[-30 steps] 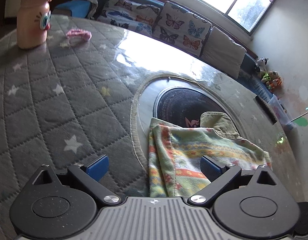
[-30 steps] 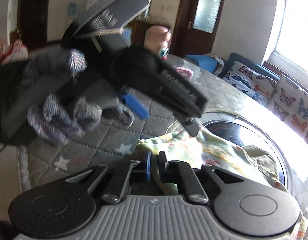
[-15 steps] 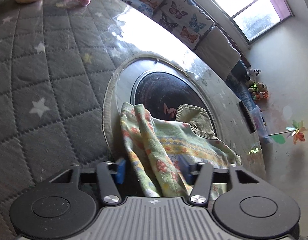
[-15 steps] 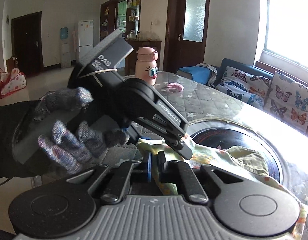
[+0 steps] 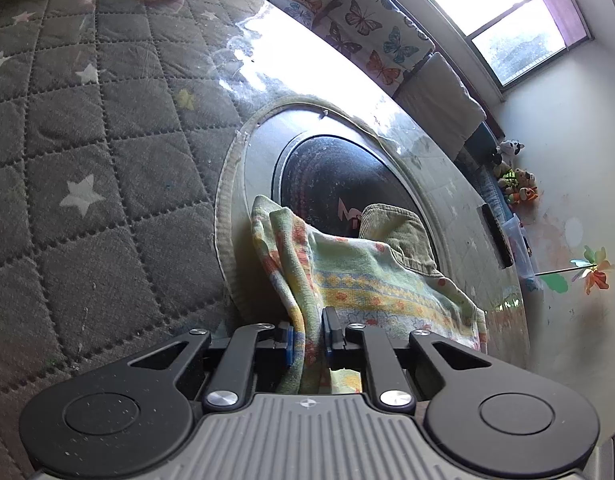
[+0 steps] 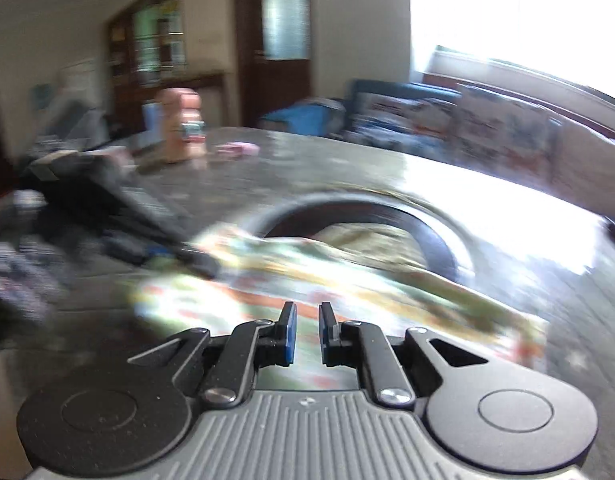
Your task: Fold clothes
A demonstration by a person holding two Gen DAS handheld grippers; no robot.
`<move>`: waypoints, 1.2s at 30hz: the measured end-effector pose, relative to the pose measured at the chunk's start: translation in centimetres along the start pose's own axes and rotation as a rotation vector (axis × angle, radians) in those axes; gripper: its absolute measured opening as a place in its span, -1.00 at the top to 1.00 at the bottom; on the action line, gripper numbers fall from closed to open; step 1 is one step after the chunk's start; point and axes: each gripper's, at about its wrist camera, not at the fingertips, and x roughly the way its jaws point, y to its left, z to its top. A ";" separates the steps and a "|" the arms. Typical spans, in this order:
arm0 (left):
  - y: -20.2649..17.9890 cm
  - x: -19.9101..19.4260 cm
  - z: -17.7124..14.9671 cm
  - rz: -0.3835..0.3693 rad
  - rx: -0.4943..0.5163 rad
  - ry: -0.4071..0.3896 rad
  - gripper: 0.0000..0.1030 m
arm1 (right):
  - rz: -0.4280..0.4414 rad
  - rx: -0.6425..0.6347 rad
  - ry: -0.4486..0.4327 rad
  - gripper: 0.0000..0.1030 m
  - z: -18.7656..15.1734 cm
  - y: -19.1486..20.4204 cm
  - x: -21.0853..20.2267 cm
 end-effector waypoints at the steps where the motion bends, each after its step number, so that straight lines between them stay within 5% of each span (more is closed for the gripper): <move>1: 0.0 0.0 0.0 0.001 0.003 -0.001 0.71 | -0.027 0.032 0.012 0.81 -0.2 -1.2 0.3; 6: -0.1 0.0 -0.1 0.007 0.012 -0.004 0.71 | -0.125 0.172 0.055 0.81 -1.4 -6.7 2.2; 13: -0.3 0.1 -0.1 0.015 0.026 -0.004 0.71 | -0.204 0.220 0.037 0.80 -2.6 -9.6 1.6; 17: -0.6 0.2 -0.1 0.027 0.048 -0.009 0.71 | -0.268 0.225 0.018 0.25 -2.2 -10.3 1.5; 25: -1.2 0.3 -0.1 0.049 0.092 -0.022 0.71 | -0.306 0.323 0.026 0.03 -2.5 -12.1 2.6; 30: -1.6 0.2 0.0 0.056 0.119 -0.033 0.72 | -0.256 0.340 0.022 0.23 -2.6 -11.6 2.9; 32: -1.8 0.1 0.0 0.058 0.131 -0.042 0.74 | -0.260 0.345 0.005 0.64 -2.6 -11.6 2.2; 36: -2.7 -0.4 0.0 0.056 0.164 -0.062 0.79 | -0.269 0.357 -0.030 0.88 -2.4 -11.5 0.9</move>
